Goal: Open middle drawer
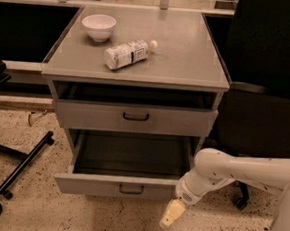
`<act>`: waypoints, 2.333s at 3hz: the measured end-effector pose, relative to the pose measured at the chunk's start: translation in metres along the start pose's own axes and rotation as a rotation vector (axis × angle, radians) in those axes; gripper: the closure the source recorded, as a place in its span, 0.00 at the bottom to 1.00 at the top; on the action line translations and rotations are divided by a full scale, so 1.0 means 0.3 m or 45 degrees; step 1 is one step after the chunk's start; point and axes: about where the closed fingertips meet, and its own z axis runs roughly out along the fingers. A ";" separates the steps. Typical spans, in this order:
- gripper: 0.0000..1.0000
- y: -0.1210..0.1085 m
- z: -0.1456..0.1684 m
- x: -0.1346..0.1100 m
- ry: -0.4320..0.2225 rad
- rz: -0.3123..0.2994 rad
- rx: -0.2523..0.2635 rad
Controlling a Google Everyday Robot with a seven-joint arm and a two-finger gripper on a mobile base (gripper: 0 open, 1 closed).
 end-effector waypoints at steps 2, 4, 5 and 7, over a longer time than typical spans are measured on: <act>0.00 -0.038 0.036 -0.031 -0.005 -0.028 -0.010; 0.00 -0.041 0.037 -0.042 -0.003 -0.034 -0.018; 0.00 -0.045 0.041 -0.053 -0.005 -0.042 -0.026; 0.00 -0.057 0.064 -0.091 -0.009 -0.085 -0.042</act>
Offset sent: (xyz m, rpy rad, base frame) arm 0.0420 0.0198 -0.0288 0.0236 -0.0174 0.0604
